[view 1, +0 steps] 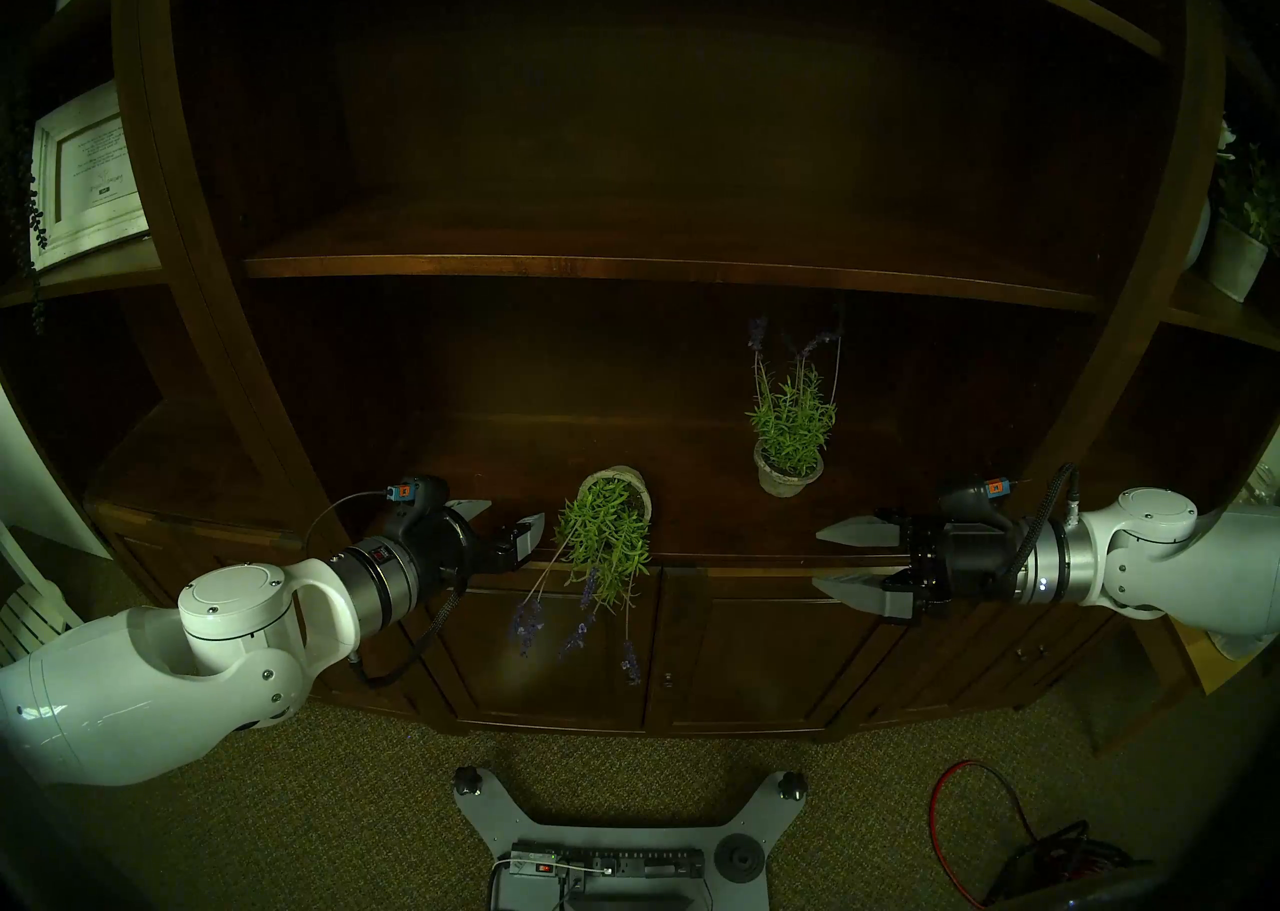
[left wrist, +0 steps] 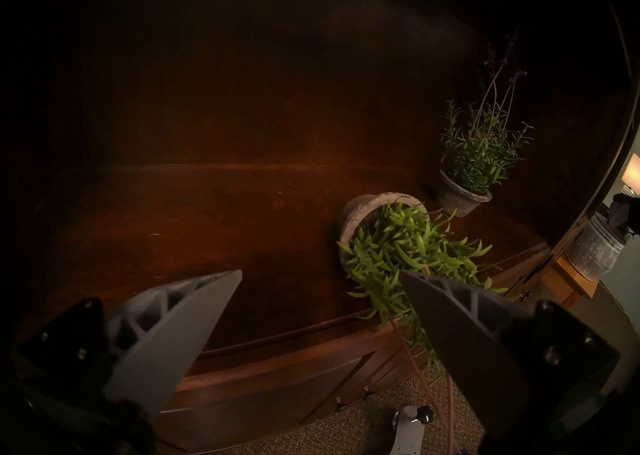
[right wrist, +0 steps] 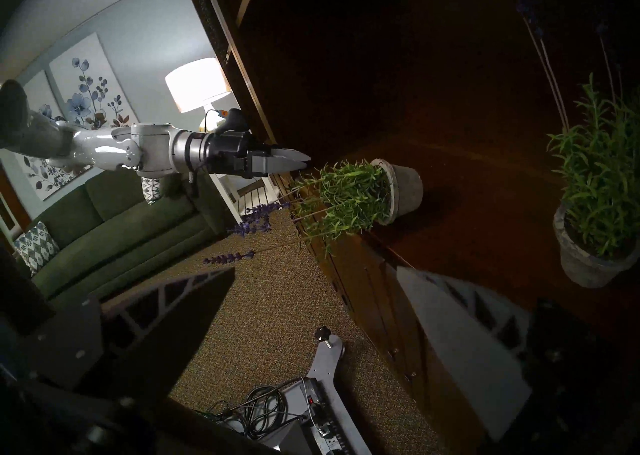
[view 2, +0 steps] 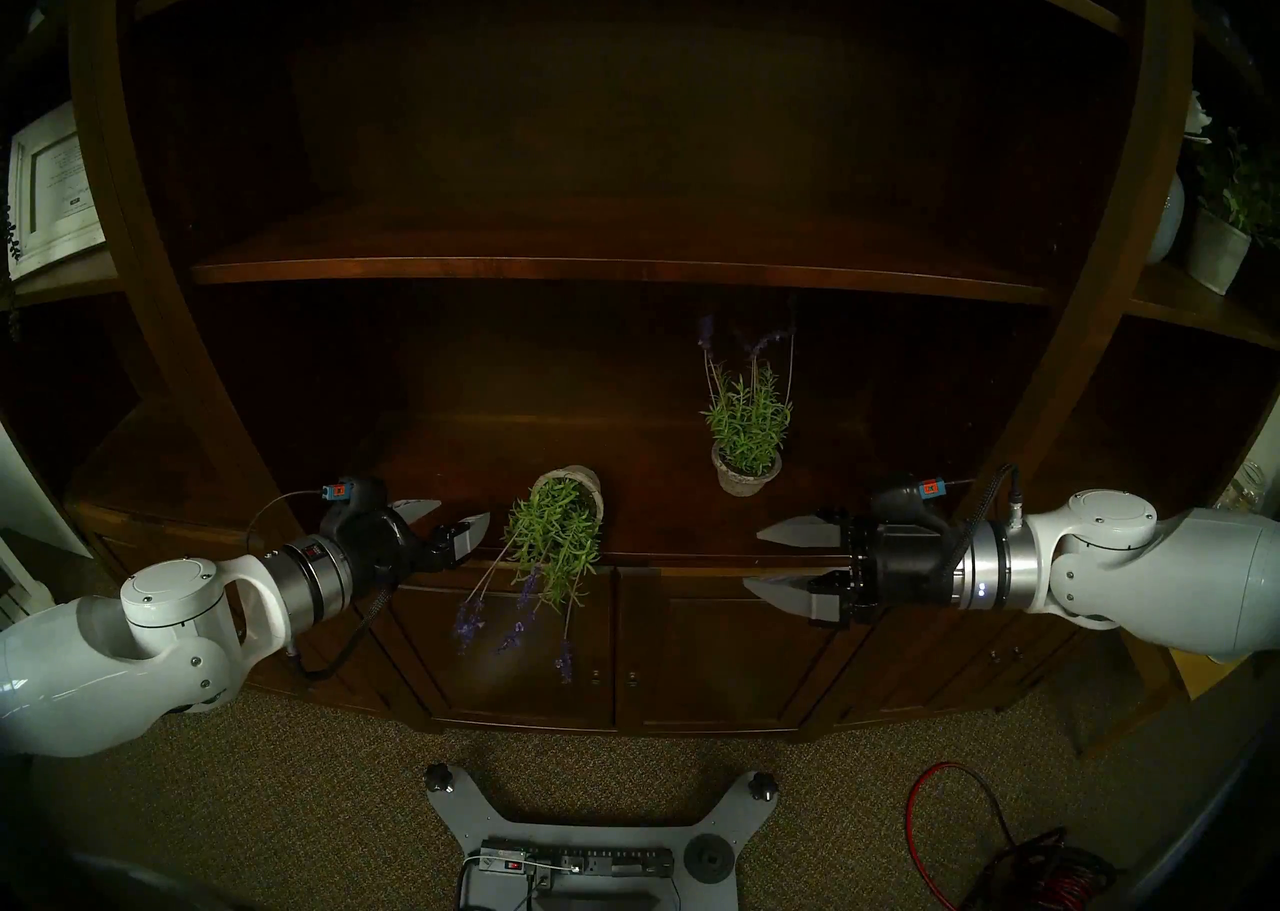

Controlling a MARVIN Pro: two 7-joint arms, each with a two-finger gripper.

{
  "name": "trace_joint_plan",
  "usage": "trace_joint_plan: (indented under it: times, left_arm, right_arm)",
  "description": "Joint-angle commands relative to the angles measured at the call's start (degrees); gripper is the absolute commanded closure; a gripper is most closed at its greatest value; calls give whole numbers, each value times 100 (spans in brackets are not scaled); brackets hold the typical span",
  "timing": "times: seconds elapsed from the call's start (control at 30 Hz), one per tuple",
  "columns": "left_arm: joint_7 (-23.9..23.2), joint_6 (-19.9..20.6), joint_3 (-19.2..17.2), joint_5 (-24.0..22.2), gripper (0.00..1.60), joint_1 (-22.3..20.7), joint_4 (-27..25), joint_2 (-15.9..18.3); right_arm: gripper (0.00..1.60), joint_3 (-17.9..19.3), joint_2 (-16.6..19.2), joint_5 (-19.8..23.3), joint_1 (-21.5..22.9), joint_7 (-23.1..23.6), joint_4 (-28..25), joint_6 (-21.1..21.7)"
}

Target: Place the fake decorative plant upright

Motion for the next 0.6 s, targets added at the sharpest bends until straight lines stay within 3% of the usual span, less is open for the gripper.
trace_joint_plan:
  times: [0.0, 0.57]
  left_arm:
    - [-161, 86, -10, 82, 0, -501, 37, -252]
    - [-466, 585, 335, 403, 0, -1130, 332, -792]
  right_arm:
    - [0, 30, -36, 64, 148, 184, 5, -204]
    - [0, -146, -118, 154, 216, 540, 117, -555]
